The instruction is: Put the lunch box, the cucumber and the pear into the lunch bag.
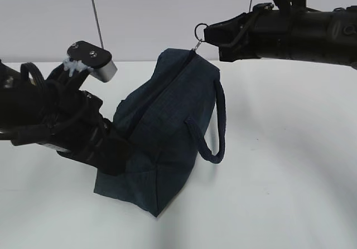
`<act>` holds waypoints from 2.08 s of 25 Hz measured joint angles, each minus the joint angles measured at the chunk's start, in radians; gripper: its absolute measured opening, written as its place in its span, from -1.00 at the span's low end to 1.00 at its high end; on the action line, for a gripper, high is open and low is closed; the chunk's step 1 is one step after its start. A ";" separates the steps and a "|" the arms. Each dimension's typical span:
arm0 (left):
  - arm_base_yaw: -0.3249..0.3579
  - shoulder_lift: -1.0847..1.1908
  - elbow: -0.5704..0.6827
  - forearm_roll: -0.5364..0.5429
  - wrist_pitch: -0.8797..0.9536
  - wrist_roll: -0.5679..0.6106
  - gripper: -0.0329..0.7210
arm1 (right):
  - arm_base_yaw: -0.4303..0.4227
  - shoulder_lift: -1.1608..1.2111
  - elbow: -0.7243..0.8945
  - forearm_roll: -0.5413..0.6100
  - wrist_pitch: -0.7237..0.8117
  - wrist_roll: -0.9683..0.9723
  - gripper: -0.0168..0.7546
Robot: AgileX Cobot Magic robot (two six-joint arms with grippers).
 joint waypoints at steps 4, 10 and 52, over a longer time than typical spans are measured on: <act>0.000 -0.027 0.000 0.008 0.027 0.000 -0.90 | -0.006 0.053 -0.026 0.009 -0.006 0.001 -0.96; 0.000 -0.037 0.001 0.036 0.042 -0.011 -0.90 | -0.045 0.102 -0.048 0.024 -0.022 0.002 -0.96; 0.040 -0.017 -0.265 0.096 0.089 -0.090 0.20 | -0.113 0.121 -0.058 -0.250 -0.247 0.271 -0.96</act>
